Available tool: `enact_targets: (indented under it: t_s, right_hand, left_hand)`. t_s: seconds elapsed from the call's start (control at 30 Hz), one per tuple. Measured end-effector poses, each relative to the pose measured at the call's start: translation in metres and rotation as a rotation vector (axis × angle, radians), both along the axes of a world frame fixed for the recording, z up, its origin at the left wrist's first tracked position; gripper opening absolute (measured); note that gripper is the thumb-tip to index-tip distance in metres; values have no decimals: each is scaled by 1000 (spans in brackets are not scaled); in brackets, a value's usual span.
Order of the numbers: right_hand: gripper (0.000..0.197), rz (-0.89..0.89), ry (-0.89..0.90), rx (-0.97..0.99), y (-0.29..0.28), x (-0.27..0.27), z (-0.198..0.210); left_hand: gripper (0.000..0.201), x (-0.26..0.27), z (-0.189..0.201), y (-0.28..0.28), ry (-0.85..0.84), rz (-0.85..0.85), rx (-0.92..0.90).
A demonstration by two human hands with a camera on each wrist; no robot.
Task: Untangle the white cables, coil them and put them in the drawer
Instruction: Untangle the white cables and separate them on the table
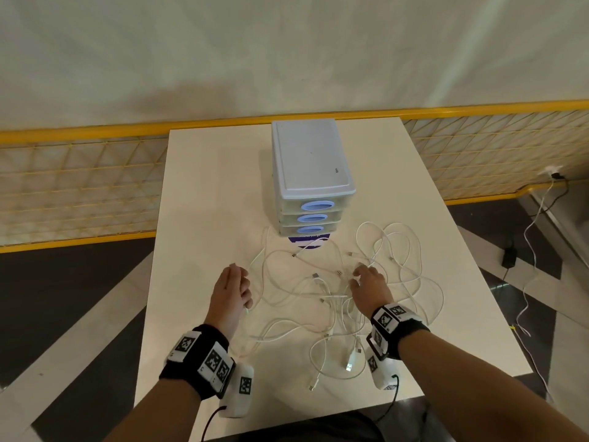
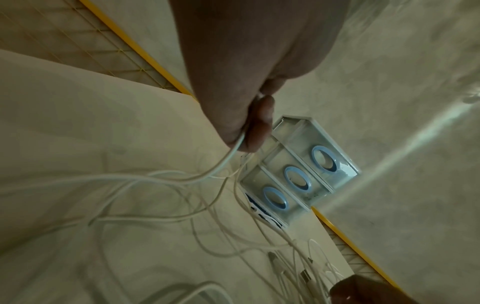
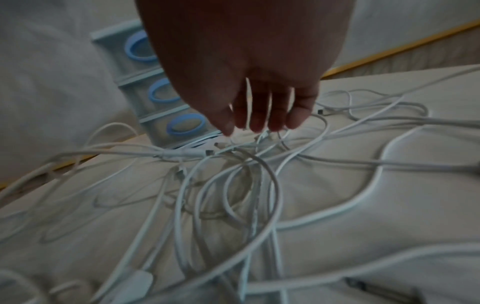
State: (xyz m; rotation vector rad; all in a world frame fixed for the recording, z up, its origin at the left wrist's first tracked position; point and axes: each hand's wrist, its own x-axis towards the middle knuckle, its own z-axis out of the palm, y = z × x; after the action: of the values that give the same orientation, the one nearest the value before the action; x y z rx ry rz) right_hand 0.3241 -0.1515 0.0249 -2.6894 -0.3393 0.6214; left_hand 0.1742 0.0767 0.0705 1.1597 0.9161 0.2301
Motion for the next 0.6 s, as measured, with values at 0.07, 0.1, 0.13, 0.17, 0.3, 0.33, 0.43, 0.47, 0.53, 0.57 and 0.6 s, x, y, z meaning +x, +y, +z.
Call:
enact_targets:
  t_s: [0.07, 0.1, 0.13, 0.17, 0.3, 0.33, 0.43, 0.47, 0.53, 0.57, 0.6]
  right_hand:
    - [29, -2, 98, -144, 0, 4, -6]
    - [29, 34, 122, -195, 0, 4, -8]
    - [28, 60, 127, -231, 1, 4, -10]
    - [26, 60, 123, -239, 3, 4, -9]
    - [20, -162, 135, 17, 7, 2, 6]
    - [19, -228, 134, 126, 8, 2, 10]
    - [22, -291, 175, 280, 10, 1, 30]
    - [26, -242, 172, 238, 10, 2, 37]
    - [33, -79, 122, 38, 8, 6, 48]
    - [35, -34, 92, -52, 8, 7, 54]
    - [35, -21, 66, -96, 8, 8, 58]
  left_hand:
    - [31, -2, 2, -3, -27, -63, 110]
    - [31, -2, 4, -5, -35, -75, 149]
    - [30, -2, 6, -5, -45, -80, 174]
    - [30, -2, 8, -6, -55, -92, 200]
    - [30, 1, 11, -9, -80, -160, 235]
    - [29, 4, 11, -9, -78, -160, 207]
    - [27, 14, 15, -12, -87, -198, 150]
    - [27, 17, 17, -14, -87, -225, 148]
    - [27, 22, 21, -18, -57, -283, 142]
    - [27, 23, 22, -19, -37, -303, 131]
    - [27, 25, 22, -21, -26, -313, 116]
